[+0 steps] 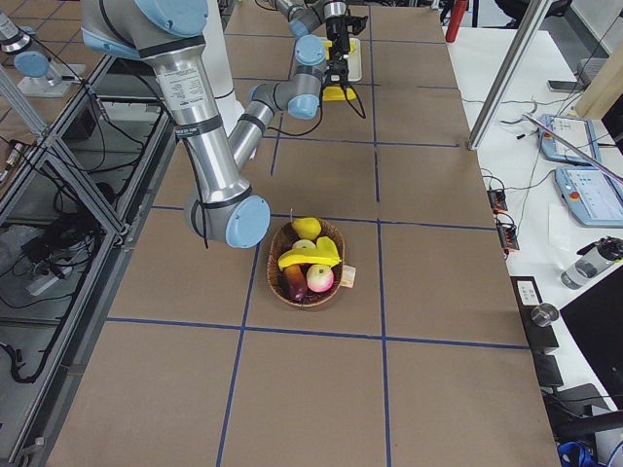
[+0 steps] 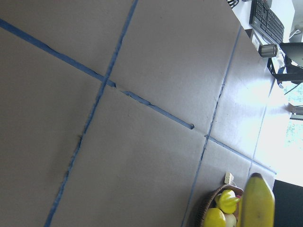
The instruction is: Transfer all bananas from basket to plate
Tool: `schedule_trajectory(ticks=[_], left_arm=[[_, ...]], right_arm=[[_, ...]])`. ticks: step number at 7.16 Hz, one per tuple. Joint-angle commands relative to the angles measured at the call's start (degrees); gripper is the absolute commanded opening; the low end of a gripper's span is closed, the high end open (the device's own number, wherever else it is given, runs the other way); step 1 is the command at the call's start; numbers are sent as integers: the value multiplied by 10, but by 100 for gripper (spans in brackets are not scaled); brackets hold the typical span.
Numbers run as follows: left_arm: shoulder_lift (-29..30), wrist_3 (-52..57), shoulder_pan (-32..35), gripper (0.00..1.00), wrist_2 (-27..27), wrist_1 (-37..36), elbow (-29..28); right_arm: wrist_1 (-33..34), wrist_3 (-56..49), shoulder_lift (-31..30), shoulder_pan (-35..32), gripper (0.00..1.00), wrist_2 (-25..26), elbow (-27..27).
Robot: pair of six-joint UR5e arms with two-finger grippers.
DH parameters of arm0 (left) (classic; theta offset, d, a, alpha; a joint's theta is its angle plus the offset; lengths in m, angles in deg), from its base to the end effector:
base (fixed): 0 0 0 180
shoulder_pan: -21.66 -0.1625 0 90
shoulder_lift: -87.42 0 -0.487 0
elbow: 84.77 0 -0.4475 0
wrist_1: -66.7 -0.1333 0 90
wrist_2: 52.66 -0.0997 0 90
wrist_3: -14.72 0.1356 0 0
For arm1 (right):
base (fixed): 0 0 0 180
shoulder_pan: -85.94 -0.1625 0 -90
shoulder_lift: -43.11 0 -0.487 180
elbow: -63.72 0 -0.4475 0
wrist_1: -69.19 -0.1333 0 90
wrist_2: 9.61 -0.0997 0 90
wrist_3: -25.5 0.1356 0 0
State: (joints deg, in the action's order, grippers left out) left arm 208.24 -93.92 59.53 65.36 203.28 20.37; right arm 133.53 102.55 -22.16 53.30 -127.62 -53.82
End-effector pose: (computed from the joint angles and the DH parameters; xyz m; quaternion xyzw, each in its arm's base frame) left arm 0.4907 -0.4698 0.1541 -0.0479 0.7192 -0.1634 0.6736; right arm -0.4807 -0.3906 0.1784 0.0629 -0.6354 -0.0210 0.7693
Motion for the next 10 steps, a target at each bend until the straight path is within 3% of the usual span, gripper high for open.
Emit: schedule_trajectory(ticks=[1,4,5,6,7,8,9,10], left_arm=[[14,-3,-22,99,-8,1,-1],[28,-3,-62,99,-50,0,-5],[28,-3,-63,96,-50,0,-5],[28,-3,-63,84,-50,1,-5],[28,-3,-64,28,-50,1,-2],[25,4,-64,0,-49,2,-2],[24,4,-63,0,-48,2,0],[23,4,-63,0,-48,2,1]], right_arm=[[-3,2,15,29,2,23,-1],[-24,4,15,36,2,23,-4],[-25,4,15,36,2,23,-5],[-24,4,15,36,2,23,-5],[-24,3,15,37,2,23,-5],[-24,4,15,38,2,23,-7],[-25,4,15,39,24,23,-8],[-25,5,15,39,99,22,-8]])
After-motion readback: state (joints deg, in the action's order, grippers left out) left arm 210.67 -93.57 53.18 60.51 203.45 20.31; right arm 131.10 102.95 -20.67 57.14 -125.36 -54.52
